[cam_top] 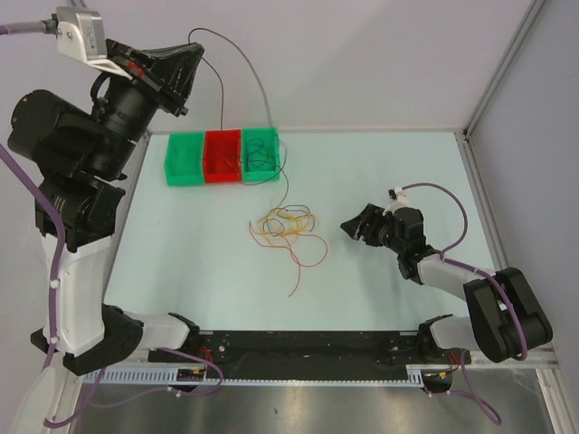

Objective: Untangle the cables
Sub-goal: Pick up the cable at the center of the board.

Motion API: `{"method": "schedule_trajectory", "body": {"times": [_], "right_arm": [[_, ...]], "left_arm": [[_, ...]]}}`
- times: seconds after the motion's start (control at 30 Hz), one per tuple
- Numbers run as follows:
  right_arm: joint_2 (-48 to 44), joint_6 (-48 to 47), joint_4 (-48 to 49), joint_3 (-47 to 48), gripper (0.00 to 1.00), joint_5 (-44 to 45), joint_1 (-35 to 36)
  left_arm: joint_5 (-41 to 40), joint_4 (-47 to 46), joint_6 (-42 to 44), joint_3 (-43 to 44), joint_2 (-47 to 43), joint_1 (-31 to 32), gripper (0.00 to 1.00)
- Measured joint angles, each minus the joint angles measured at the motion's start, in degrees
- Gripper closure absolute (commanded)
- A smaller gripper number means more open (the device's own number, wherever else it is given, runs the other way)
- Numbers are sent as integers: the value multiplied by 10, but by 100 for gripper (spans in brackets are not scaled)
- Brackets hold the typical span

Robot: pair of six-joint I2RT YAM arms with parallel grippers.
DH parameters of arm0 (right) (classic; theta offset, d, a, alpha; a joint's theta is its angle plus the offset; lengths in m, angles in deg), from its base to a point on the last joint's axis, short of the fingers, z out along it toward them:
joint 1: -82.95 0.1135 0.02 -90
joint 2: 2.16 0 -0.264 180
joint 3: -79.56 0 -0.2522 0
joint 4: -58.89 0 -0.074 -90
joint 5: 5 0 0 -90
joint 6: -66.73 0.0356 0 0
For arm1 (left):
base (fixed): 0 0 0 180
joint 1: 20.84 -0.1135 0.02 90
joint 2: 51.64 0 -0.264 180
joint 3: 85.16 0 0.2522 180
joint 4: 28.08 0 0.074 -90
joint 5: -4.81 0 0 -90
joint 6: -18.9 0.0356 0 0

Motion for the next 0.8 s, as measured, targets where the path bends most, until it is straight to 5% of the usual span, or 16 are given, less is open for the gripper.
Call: {"method": "schedule_trajectory", "body": {"times": [0.4, 0.8], "right_arm": [[0, 0, 0, 0, 26, 0, 0], [0, 0, 0, 0, 26, 0, 0]], "left_arm": [[-92, 7, 35, -167, -52, -31, 99], [-16, 12, -21, -203, -23, -238, 100]]}}
